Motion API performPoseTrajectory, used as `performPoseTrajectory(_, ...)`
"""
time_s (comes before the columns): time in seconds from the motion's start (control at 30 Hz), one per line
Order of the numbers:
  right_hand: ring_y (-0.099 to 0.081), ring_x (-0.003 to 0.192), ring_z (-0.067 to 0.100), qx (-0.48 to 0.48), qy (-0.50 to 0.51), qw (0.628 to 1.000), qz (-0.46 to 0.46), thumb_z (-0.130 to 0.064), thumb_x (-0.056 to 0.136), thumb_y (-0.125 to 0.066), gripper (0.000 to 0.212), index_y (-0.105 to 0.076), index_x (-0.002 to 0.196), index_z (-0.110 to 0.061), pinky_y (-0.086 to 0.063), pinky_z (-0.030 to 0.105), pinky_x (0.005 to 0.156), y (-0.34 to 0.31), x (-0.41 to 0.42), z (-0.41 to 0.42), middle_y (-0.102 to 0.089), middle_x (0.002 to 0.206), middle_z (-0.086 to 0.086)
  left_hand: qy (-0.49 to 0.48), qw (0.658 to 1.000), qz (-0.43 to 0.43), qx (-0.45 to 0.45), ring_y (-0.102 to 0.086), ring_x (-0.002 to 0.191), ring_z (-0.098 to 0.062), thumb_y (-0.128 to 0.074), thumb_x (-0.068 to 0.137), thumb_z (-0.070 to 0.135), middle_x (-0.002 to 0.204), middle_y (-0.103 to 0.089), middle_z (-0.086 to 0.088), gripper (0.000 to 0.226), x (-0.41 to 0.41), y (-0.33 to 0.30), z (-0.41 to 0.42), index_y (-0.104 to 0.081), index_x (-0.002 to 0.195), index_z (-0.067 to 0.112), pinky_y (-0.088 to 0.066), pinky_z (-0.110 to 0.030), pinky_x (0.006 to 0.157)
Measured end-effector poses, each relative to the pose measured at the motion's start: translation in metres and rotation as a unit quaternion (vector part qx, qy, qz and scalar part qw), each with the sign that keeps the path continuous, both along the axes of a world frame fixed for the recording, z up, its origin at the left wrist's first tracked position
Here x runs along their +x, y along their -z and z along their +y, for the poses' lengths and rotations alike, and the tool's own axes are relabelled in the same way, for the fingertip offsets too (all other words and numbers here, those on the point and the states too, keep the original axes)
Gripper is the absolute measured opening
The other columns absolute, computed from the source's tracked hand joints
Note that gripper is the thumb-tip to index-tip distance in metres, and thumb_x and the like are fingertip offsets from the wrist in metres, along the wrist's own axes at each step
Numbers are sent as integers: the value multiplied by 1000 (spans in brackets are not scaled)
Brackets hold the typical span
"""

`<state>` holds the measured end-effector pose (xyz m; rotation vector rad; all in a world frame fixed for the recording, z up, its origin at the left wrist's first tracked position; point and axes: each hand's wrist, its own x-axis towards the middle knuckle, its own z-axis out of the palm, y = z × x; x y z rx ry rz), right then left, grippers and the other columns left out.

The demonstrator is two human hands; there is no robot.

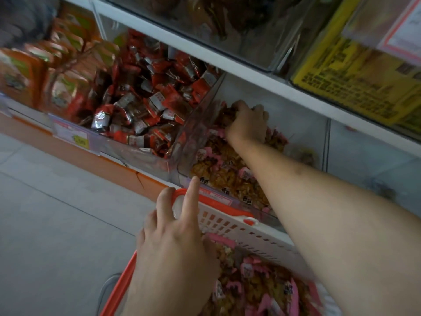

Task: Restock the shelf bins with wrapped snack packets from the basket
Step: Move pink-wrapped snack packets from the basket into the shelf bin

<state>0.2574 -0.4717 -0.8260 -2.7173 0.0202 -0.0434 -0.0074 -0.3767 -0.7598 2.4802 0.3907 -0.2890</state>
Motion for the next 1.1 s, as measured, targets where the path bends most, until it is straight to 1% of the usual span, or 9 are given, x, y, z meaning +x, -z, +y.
performPoseTrajectory(0.23,-42,137,38,33,2,999,-13,-35,102,-60,49,-50,149,-23,-45,51,112,-17,-20,-7,-47,144,16,-4,1000,13,-12,-29,145,-29,-57,98,37,160,-8,10,93,5,-6,1,16,153,54,-33,-47,119)
performPoseTrajectory(0.47,-60,93,14,168,-121,975,-78,-9,96,-62,18,-57,108,-21,-52,26,78,-85,-174,-37,-59,102,-3,-15,997,17,-77,-50,132,-29,-55,94,18,154,-34,0,80,7,-12,20,-18,159,46,-50,-38,98)
performPoseTrajectory(0.57,-63,91,9,172,-174,969,26,-7,99,-60,17,-54,96,-22,-56,29,73,-83,-249,-52,-62,96,-6,-56,995,20,-79,-53,131,-26,-51,89,5,153,-45,0,79,4,-16,29,-31,159,36,-44,-30,84)
performPoseTrajectory(0.67,-61,115,12,55,-155,961,223,-19,104,-59,13,-59,115,-24,-57,33,98,-35,-289,-53,-63,120,-7,-93,991,62,-68,-61,115,-27,-49,86,4,137,-61,-5,63,-3,-15,38,-45,146,22,-54,-36,85)
performPoseTrajectory(0.73,-49,138,22,-33,-126,945,300,-28,107,-56,41,-50,145,-17,-43,37,118,0,-299,-53,-52,147,3,-90,989,95,-63,-63,92,-23,-49,91,6,115,-66,-5,45,-8,-12,40,-51,133,19,-55,-36,70)
performPoseTrajectory(0.9,-32,151,30,-98,-78,942,311,-39,102,-65,58,-46,152,-15,-22,45,130,46,-300,-58,-45,156,8,-63,989,118,-68,-59,76,-19,-50,95,2,93,-61,-4,32,-14,-11,39,-51,124,15,-40,-28,53)
performPoseTrajectory(0.97,-48,135,27,-59,-32,955,287,-38,91,-77,38,-62,123,-23,-39,45,120,51,-300,-57,-59,133,1,-64,987,126,-74,-59,75,-18,-51,95,3,93,-61,-3,33,-15,-14,39,-51,125,15,-40,-28,53)
performPoseTrajectory(1.03,-62,108,21,9,6,962,272,-30,86,-79,18,-63,93,-26,-55,31,89,50,-297,-57,-64,103,-6,-65,986,135,-78,-58,73,-17,-51,94,3,91,-60,-3,32,-14,-18,39,-51,123,16,-39,-27,51)
performPoseTrajectory(1.1,-61,89,9,58,28,961,268,-25,91,-79,17,-62,87,-26,-43,17,69,41,-294,-58,-63,92,-11,-70,984,143,-78,-57,72,-17,-50,93,3,91,-59,-3,31,-11,-20,39,-51,121,15,-39,-26,51)
